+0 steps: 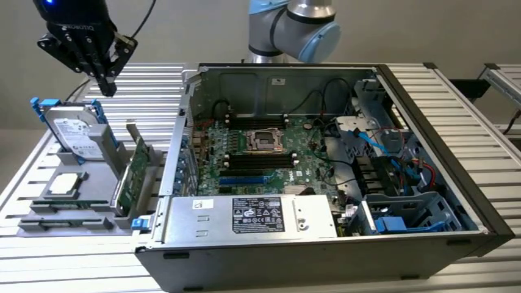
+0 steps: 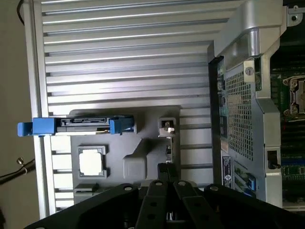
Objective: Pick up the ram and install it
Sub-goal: 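Reach for the ram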
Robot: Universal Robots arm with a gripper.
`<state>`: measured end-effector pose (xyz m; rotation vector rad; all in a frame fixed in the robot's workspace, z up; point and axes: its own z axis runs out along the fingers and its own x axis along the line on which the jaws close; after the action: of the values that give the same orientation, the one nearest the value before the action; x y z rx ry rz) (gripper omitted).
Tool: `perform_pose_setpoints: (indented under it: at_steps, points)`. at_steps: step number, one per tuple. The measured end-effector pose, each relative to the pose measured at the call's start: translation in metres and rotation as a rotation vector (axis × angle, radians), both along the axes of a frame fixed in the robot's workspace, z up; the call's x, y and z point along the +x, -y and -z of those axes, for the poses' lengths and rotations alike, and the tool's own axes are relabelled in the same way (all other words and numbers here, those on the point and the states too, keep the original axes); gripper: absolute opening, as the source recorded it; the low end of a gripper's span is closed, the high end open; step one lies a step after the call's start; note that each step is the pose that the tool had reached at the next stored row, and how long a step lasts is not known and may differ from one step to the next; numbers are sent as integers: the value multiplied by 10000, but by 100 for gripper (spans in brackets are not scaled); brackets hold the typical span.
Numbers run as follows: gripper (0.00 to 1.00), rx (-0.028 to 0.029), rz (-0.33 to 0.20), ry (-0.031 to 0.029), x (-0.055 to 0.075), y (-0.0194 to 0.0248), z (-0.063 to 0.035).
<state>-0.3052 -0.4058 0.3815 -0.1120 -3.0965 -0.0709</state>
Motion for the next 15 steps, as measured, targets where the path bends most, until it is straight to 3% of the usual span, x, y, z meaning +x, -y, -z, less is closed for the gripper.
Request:
perform_pose_setpoints:
  at_steps: [5, 15]
  points:
    - [11, 0, 0, 0, -212, 60, 26]
    - [11, 2, -5, 0, -424, 296, 97]
